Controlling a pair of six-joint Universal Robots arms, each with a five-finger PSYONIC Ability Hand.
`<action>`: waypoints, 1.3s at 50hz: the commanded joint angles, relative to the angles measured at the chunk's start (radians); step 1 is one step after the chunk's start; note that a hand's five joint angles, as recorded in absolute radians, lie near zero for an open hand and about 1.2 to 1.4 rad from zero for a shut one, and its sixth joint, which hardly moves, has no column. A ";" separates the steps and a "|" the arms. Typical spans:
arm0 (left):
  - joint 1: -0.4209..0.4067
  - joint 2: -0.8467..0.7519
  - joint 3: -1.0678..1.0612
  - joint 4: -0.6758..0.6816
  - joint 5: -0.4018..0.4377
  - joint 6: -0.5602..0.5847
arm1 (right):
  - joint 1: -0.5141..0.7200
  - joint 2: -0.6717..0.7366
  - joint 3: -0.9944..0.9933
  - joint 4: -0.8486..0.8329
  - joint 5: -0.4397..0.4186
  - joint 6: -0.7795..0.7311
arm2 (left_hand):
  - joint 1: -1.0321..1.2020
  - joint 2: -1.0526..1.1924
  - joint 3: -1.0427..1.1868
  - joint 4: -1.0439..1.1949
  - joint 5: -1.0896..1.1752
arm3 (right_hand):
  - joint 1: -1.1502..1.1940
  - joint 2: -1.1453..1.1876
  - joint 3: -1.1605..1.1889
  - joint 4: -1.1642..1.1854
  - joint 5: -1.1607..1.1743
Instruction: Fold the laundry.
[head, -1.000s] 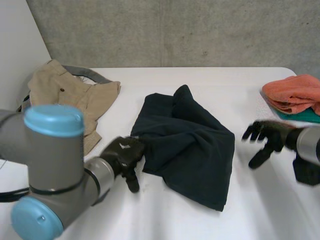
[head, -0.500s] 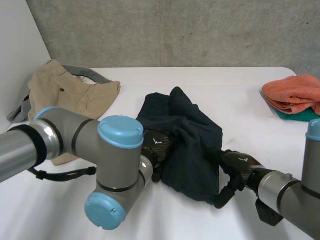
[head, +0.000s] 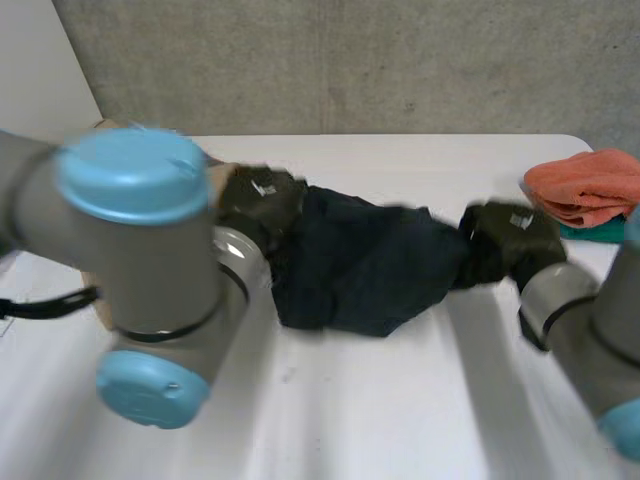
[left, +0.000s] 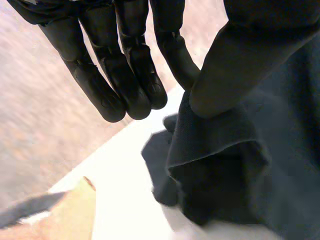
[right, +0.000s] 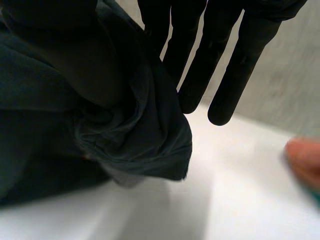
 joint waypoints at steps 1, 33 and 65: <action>0.032 0.161 -0.030 -0.003 0.044 0.033 | -0.034 -0.051 -0.181 0.105 -0.145 -0.228 | 0.243 0.203 0.212 0.204 0.238 | 0.330 0.241 0.232 0.204 0.251; 0.097 -0.026 -0.043 0.019 -0.011 0.087 | 0.087 0.253 -0.355 0.112 -0.170 -0.587 | -0.711 -0.751 -0.742 -0.750 -0.716 | -0.862 -0.951 -0.961 -0.989 -0.942; -0.056 0.068 -0.515 0.123 0.036 0.030 | -0.244 -0.073 0.207 0.222 -0.298 -0.410 | -0.887 -0.927 -0.918 -0.926 -0.892 | -0.801 -0.889 -0.899 -0.927 -0.880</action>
